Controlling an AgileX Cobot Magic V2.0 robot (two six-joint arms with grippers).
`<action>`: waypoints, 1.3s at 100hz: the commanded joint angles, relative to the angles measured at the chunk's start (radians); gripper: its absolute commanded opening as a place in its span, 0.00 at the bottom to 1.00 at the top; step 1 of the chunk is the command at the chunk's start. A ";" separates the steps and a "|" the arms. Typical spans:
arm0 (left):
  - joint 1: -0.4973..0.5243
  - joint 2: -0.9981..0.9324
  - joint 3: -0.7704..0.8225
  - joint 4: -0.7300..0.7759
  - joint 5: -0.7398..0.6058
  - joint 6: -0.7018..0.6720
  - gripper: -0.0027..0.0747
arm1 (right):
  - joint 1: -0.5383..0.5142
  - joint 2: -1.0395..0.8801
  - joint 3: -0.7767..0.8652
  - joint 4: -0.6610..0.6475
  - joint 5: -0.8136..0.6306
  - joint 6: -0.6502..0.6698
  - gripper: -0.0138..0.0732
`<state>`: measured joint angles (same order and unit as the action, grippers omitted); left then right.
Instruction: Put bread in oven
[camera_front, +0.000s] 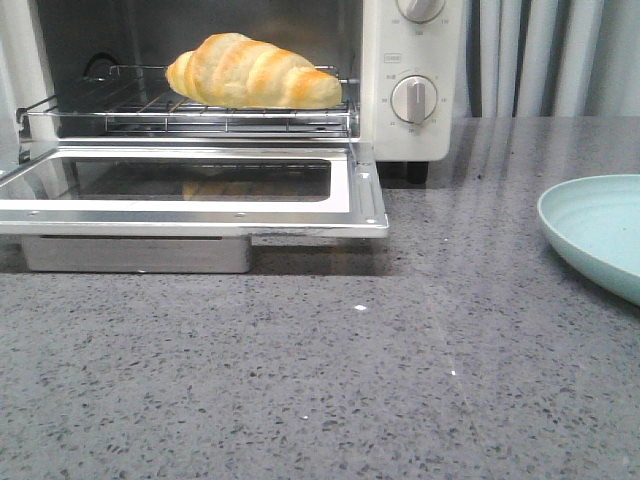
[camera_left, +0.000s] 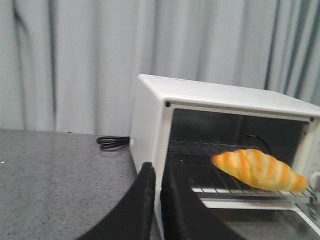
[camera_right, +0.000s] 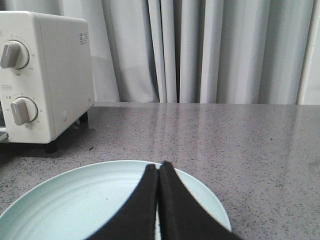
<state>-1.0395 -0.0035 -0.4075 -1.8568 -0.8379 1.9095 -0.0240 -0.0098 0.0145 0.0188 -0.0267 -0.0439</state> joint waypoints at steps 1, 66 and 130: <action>0.094 0.020 -0.020 -0.001 0.070 -0.071 0.01 | -0.004 -0.024 0.011 0.001 -0.073 -0.009 0.11; 0.547 0.020 0.178 -0.001 0.655 -1.102 0.01 | -0.004 -0.024 0.011 0.001 -0.073 -0.009 0.11; 0.554 0.020 0.255 0.444 0.874 -1.656 0.01 | -0.004 -0.024 0.011 0.001 -0.073 -0.009 0.11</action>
<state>-0.4880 -0.0035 -0.1265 -1.6715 -0.0106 0.5854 -0.0240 -0.0098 0.0145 0.0188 -0.0267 -0.0439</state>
